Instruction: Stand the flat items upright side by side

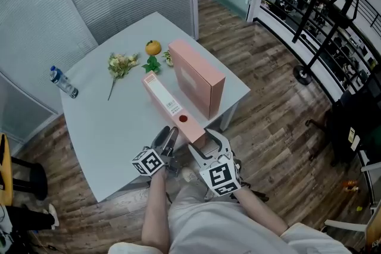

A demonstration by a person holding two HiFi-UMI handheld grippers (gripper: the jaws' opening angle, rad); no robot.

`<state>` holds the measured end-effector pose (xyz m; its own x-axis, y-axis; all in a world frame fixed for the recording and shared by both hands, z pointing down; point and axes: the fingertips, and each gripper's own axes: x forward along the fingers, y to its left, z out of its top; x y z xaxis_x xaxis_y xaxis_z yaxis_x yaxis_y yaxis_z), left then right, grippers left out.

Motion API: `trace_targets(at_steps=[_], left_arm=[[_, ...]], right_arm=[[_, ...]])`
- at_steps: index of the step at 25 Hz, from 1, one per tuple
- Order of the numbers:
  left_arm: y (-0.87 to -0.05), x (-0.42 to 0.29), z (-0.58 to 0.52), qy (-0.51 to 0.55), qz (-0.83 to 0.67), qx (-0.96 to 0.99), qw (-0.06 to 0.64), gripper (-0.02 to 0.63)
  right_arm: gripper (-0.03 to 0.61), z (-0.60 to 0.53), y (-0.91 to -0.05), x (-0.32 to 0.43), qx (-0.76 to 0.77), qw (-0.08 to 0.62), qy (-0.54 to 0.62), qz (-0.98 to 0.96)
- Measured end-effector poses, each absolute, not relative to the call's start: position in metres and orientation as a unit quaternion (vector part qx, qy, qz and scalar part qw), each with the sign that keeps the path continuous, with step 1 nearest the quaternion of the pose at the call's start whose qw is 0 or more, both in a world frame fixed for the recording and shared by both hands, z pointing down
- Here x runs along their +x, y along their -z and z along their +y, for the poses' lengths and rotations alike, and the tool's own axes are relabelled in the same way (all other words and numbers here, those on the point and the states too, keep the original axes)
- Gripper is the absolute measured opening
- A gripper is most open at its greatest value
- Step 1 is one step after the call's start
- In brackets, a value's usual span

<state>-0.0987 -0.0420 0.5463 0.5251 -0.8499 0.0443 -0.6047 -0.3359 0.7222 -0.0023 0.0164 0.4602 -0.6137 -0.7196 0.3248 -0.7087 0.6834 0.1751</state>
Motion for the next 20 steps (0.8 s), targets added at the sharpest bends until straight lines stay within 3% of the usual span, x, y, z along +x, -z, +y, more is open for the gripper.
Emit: trace_targets(at_steps=[8,20], left_arm=[[-0.548,-0.103,-0.043,0.183,-0.457,0.794,0.357,0.242],[-0.53,-0.109,-0.043,0.14,-0.476,0.811,0.308,0.242]], right_arm=[[0.265,0.02,-0.462,-0.006,0.394,0.183,0.024,-0.901],[0.291,0.014,-0.456,-0.004,0.37,0.162,-0.069,-0.912]])
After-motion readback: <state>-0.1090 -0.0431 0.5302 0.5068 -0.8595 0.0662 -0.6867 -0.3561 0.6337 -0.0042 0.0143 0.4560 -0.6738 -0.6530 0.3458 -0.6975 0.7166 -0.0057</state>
